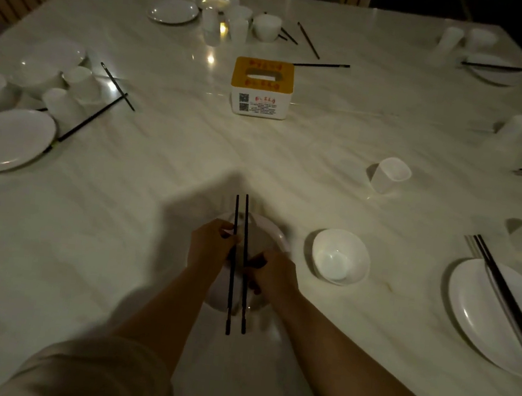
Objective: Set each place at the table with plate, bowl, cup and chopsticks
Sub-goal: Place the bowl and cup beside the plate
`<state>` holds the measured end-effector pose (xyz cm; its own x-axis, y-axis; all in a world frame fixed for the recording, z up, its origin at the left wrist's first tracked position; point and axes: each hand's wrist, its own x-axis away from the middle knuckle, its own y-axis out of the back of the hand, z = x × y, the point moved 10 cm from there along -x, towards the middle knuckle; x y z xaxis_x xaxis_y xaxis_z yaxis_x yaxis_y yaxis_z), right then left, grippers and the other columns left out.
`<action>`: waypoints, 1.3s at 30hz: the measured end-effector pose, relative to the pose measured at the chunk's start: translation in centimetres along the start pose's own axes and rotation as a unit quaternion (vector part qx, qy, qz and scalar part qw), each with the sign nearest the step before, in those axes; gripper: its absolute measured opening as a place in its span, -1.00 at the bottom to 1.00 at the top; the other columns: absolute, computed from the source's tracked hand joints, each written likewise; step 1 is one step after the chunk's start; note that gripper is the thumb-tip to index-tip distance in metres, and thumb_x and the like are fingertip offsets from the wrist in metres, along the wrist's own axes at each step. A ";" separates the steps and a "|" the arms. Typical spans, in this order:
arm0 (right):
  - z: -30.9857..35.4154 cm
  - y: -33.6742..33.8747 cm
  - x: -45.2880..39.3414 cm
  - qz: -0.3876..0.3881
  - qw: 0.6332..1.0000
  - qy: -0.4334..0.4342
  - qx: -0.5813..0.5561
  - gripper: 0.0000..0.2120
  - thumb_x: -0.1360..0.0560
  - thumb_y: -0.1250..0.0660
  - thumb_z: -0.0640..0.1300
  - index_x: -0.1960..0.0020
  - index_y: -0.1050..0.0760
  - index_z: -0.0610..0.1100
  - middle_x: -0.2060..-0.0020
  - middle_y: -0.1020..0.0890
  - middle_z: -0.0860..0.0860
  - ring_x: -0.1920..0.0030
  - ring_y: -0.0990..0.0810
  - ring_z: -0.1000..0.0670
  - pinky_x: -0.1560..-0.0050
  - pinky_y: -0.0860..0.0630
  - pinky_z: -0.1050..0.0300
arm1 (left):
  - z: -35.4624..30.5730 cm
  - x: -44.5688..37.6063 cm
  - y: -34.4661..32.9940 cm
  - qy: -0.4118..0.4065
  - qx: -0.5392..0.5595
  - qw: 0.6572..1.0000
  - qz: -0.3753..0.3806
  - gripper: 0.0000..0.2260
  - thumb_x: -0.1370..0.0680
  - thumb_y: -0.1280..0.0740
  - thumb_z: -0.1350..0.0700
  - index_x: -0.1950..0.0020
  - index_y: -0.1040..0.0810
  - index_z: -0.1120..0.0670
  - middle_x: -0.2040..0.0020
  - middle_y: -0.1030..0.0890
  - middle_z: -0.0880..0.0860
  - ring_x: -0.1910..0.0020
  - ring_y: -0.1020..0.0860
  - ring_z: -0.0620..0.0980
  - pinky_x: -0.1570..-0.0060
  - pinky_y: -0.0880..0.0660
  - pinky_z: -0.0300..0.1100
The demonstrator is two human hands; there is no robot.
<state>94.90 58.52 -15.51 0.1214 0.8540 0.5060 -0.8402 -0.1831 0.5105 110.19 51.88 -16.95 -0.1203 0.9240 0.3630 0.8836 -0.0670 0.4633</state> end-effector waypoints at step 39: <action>-6.2 15.8 2.8 -0.334 0.936 0.102 0.044 -0.70 -0.41 -0.20 -0.39 -0.10 -0.55 -0.26 -0.08 -0.55 -0.21 -0.06 -0.55 -0.21 -0.07 -0.49 0.04 | -10.0 6.9 -12.3 -0.153 -0.087 0.978 0.113 -0.86 -0.57 -0.30 0.13 -0.03 -0.65 0.09 0.14 -0.69 0.08 0.13 -0.65 0.04 -0.03 -0.60 0.00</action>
<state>78.69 61.02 -10.36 0.4935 0.8656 -0.0848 -0.5648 0.3931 0.7255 94.00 55.37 -12.07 0.2339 0.9456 0.2259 0.7785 -0.3214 0.5391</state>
